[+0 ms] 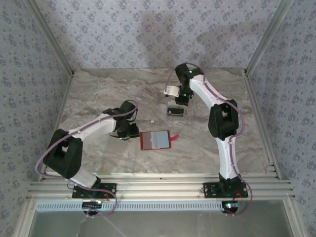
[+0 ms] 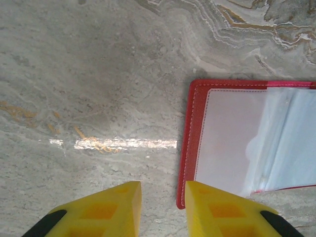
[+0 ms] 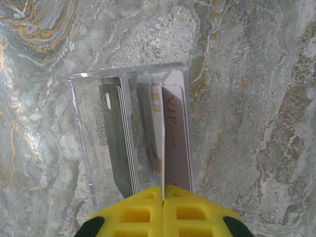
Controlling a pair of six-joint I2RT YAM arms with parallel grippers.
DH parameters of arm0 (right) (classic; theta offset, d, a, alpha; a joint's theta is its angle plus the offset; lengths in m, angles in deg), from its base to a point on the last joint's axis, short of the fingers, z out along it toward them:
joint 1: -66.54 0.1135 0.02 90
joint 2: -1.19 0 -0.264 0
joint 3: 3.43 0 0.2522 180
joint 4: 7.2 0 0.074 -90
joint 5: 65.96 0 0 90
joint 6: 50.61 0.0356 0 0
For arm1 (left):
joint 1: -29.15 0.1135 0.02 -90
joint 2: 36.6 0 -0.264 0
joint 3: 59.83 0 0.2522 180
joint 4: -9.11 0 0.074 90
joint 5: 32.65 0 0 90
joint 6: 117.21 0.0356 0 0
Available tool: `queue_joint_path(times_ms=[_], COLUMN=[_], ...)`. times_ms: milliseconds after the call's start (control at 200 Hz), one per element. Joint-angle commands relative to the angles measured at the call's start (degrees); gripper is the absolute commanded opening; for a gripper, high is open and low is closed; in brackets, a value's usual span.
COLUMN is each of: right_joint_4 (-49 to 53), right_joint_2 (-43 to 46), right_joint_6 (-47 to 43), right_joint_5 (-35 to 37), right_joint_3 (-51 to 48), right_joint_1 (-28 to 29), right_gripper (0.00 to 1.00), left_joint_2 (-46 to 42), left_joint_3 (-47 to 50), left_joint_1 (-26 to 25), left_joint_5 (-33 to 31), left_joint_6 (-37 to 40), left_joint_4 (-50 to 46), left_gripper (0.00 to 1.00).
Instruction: Take the credit cards out of the card holder
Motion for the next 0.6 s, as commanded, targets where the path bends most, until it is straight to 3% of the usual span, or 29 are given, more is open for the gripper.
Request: queue_joint_path(times_ms=[0,175,385,595], right_joint_4=[3.0,0.9,-3.7,-9.4], right_joint_2=[-1.7,-1.4,1.1,9.0], right_joint_6=[-9.5,-9.5,-7.2,-2.3], right_joint_5=[2.0,3.3,7.8,6.7], right_joint_3=[1.9,1.9,1.5,-5.0], right_joint_1=[0.5,1.1,0.8,0.4], right_gripper=[0.09,0.21,0.22,0.28], left_joint_2=[-2.0,-2.5,-3.3,-5.9], left_joint_3=[0.9,1.4,2.0,4.0], left_joint_1=[0.5,0.6,1.1,3.7], left_joint_5=[-0.8,-0.8,-1.2,-2.0], left_joint_6=[-0.8,-0.7,-0.4,0.8], left_joint_4=[-1.5,-1.5,-1.2,1.4], left_gripper=[0.30,0.31,0.32,0.43])
